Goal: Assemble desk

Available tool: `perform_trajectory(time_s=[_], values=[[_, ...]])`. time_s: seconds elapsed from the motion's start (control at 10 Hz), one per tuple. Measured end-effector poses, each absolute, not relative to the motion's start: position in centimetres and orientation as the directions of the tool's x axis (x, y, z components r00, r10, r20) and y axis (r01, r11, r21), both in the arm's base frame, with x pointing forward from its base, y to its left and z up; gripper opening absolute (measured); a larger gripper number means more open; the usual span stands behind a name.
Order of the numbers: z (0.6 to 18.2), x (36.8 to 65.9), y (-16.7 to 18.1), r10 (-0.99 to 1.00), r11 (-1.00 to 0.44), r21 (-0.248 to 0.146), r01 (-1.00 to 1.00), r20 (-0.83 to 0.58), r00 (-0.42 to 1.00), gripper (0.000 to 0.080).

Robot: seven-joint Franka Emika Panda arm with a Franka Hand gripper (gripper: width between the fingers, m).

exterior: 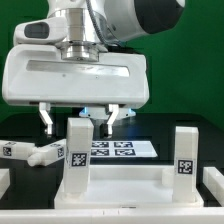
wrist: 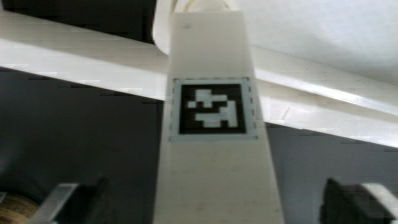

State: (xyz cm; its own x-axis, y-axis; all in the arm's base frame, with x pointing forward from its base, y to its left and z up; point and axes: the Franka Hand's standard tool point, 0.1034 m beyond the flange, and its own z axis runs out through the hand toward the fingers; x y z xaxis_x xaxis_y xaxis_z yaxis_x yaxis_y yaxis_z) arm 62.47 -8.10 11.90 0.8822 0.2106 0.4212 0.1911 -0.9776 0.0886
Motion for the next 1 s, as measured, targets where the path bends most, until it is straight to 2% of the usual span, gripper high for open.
perform_trajectory(time_s=[0.2,0.3,0.4,0.5,0.6,0.7,0.8,1.0], values=[[11.8,62.4,-7.9,0.193,-0.981,0.074,0.178,0.417,0.888,0.0645],[11.7,62.5,-7.3,0.170,-0.985,0.041,0.167,0.396,0.902,0.0645],[11.7,62.8,-6.6,0.075,-0.995,-0.028,0.091,0.356,0.932,0.0649],[11.9,63.1,-6.1,0.028,-0.996,-0.076,0.050,0.265,0.964,0.0649],[12.1,63.4,-6.3,0.005,-0.995,-0.099,0.023,0.181,0.983,0.0649],[11.9,63.6,-6.2,-0.015,-0.994,-0.108,0.002,0.160,0.987,0.0649],[11.2,62.4,-5.9,-0.024,-0.991,-0.133,-0.012,0.093,0.995,0.0649],[10.9,61.6,-6.7,-0.008,-0.988,-0.155,-0.005,0.019,1.000,0.0649]])
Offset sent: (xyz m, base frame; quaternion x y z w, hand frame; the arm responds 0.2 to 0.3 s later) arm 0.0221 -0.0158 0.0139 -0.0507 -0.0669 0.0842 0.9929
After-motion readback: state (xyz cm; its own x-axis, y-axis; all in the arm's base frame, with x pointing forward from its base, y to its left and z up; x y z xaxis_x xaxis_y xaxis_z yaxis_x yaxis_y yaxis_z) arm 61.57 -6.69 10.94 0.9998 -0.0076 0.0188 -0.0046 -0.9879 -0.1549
